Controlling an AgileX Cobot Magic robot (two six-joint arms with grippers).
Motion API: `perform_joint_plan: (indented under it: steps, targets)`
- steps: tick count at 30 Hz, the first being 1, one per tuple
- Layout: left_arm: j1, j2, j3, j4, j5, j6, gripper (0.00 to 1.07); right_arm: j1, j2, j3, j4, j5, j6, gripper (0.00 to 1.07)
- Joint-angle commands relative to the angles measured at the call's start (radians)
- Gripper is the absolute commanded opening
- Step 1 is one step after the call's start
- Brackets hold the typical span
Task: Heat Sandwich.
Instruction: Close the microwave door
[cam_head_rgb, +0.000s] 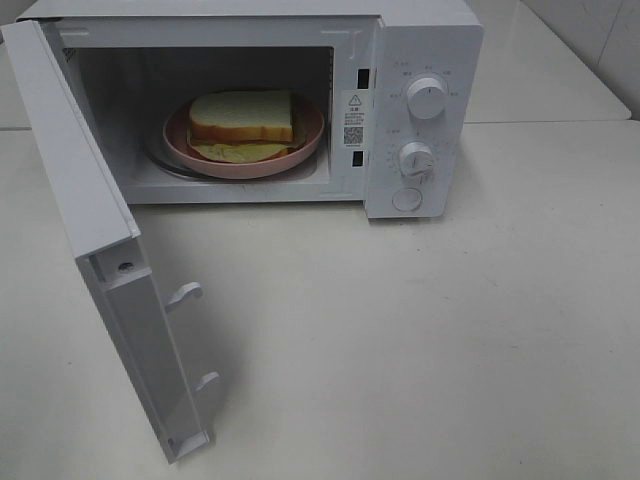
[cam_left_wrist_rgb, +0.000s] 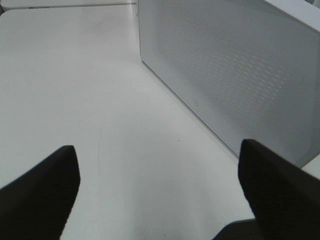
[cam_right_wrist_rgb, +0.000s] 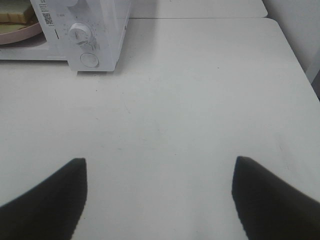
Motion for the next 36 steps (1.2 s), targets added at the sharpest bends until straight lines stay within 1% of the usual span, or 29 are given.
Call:
perform_joint_plan:
  steps: [1,2,3,4,5,6,7,8,9,10,11,12,14,15,17,19,20,22,23,26,27,28,29,31,33,36]
  targets:
    - [0.001,0.093,-0.003,-0.018,-0.07,-0.001,0.58,-0.003,-0.027,0.001,0.002,-0.009,-0.009,0.76]
    - [0.001,0.113,0.002,-0.021,-0.08,-0.001,0.52,-0.003,-0.027,0.001,0.002,-0.009,-0.009,0.76]
    - [0.001,0.113,0.002,-0.021,-0.08,-0.001,0.52,-0.003,-0.027,0.001,0.002,-0.009,-0.009,0.76]
    - [-0.002,0.131,0.005,-0.022,-0.09,-0.001,0.47,-0.003,-0.027,0.001,0.002,-0.009,-0.009,0.76]
    - [-0.002,0.147,0.01,-0.024,-0.11,-0.001,0.4,-0.003,-0.027,0.001,0.002,-0.009,-0.009,0.76]
    - [-0.002,0.175,0.022,-0.025,-0.15,-0.001,0.28,-0.003,-0.027,0.001,0.002,-0.009,-0.009,0.76]
    - [-0.002,0.175,0.022,-0.025,-0.15,-0.001,0.28,-0.003,-0.027,0.001,0.002,-0.009,-0.009,0.76]
    - [-0.002,0.189,0.029,-0.027,-0.174,-0.001,0.23,-0.003,-0.027,0.001,0.002,-0.009,-0.009,0.76]
    - [-0.002,0.2,0.037,-0.028,-0.203,-0.001,0.17,-0.003,-0.027,0.001,0.002,-0.009,-0.009,0.76]
    - [-0.002,0.224,0.054,-0.026,-0.251,0.0,0.05,-0.003,-0.027,0.001,0.002,-0.009,-0.009,0.76]
    - [-0.002,0.234,0.064,-0.025,-0.277,0.001,0.0,-0.003,-0.027,0.001,0.002,-0.009,-0.009,0.76]
    - [-0.002,0.234,0.064,-0.025,-0.277,0.001,0.0,-0.003,-0.027,0.001,0.002,-0.009,-0.009,0.76]
    - [-0.002,0.252,0.086,-0.018,-0.335,0.003,0.0,-0.003,-0.027,0.001,0.002,-0.009,-0.009,0.76]
    - [-0.002,0.267,0.11,-0.014,-0.407,0.003,0.0,-0.003,-0.027,0.001,0.002,-0.009,-0.009,0.76]
    - [-0.002,0.281,0.145,-0.01,-0.485,0.006,0.0,-0.003,-0.027,0.001,0.002,-0.009,-0.009,0.76]
    - [-0.002,0.286,0.159,-0.007,-0.517,0.006,0.0,-0.003,-0.027,0.001,0.002,-0.009,-0.009,0.76]
    - [-0.002,0.3,0.2,-0.003,-0.599,0.007,0.0,-0.003,-0.027,0.001,0.002,-0.009,-0.009,0.76]
    - [-0.002,0.309,0.247,-0.001,-0.697,0.007,0.0,-0.003,-0.027,0.001,0.002,-0.009,-0.009,0.76]
    - [-0.002,0.309,0.247,-0.001,-0.697,0.007,0.0,-0.003,-0.027,0.001,0.002,-0.009,-0.009,0.76]
    - [-0.002,0.324,0.328,0.001,-0.897,0.007,0.0,-0.003,-0.027,0.001,0.002,-0.009,-0.009,0.76]
    - [-0.002,0.324,0.328,0.001,-0.897,0.007,0.0,-0.003,-0.027,0.001,0.002,-0.009,-0.009,0.76]
    - [-0.002,0.331,0.345,0.006,-0.953,0.007,0.0,-0.003,-0.027,0.001,0.002,-0.009,-0.009,0.76]
    - [-0.002,0.343,0.371,0.019,-1.045,0.006,0.0,-0.003,-0.027,0.001,0.002,-0.009,-0.009,0.76]
    - [-0.002,0.361,0.389,0.027,-1.122,0.006,0.0,-0.003,-0.027,0.001,0.002,-0.009,-0.009,0.76]
    - [-0.002,0.375,0.389,0.027,-1.147,0.006,0.0,-0.003,-0.027,0.001,0.002,-0.009,-0.009,0.76]
    - [-0.002,0.45,0.389,0.026,-1.241,0.003,0.0,-0.003,-0.027,0.001,0.002,-0.009,-0.009,0.76]
